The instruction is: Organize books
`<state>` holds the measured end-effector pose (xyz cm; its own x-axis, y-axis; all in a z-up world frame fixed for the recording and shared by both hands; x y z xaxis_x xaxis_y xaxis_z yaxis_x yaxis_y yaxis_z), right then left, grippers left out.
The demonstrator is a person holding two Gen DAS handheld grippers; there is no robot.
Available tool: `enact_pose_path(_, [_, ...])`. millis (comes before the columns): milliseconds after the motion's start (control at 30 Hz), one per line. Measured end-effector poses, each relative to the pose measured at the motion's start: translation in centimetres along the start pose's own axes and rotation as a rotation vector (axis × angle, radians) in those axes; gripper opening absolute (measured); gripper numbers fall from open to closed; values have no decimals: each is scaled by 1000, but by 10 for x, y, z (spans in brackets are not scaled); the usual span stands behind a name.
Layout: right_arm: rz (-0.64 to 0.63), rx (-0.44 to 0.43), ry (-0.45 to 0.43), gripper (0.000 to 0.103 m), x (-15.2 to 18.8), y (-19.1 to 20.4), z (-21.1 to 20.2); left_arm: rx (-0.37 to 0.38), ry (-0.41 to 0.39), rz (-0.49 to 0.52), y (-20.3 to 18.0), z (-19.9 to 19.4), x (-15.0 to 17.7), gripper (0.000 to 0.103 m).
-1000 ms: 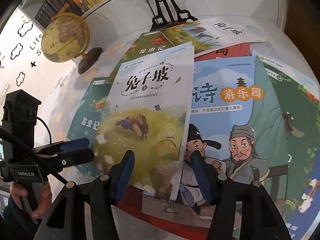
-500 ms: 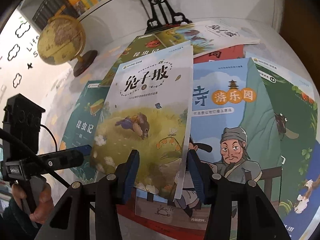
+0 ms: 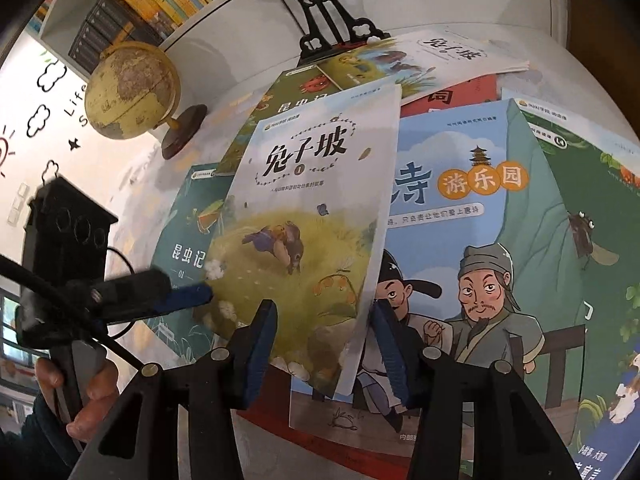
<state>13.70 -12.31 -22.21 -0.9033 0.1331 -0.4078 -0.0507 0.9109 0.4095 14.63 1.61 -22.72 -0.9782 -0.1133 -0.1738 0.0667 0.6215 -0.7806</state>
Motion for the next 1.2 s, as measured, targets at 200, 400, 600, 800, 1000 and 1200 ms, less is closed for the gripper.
enact_pose_path(200, [12, 2, -4, 48, -3, -3, 0, 7, -7, -58, 16, -17, 12, 89])
enact_pose_path(400, [-70, 118, 4, 48, -9, -1, 0, -152, -94, 63, 17, -22, -40, 89])
enact_pose_path(600, [-90, 185, 6, 53, -23, -12, 4, -379, -113, 251, 26, 0, -104, 91])
enact_pose_path(800, [-163, 254, 4, 62, -15, -7, 5, -653, -74, 456, 46, 27, -132, 91])
enact_pose_path(1000, [-204, 315, 12, 68, -10, -5, 8, -644, -68, 460, 46, 40, -144, 99])
enact_pose_path(1200, [-224, 326, 16, 70, 2, 2, 8, -619, -45, 506, 40, 44, -135, 102])
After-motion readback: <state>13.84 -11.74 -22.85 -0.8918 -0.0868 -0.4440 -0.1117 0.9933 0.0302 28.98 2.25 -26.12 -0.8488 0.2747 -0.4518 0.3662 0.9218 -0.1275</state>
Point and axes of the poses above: each gripper's, at about its wrist camera, not at the fingertips, and z roughly the way its jaws point, y to its left, x to its underside, the point moved 8 cm from there along z, roughly the way its jaws point, and after that the axes turned 5 degrees about -y, right-handed, at the moved point
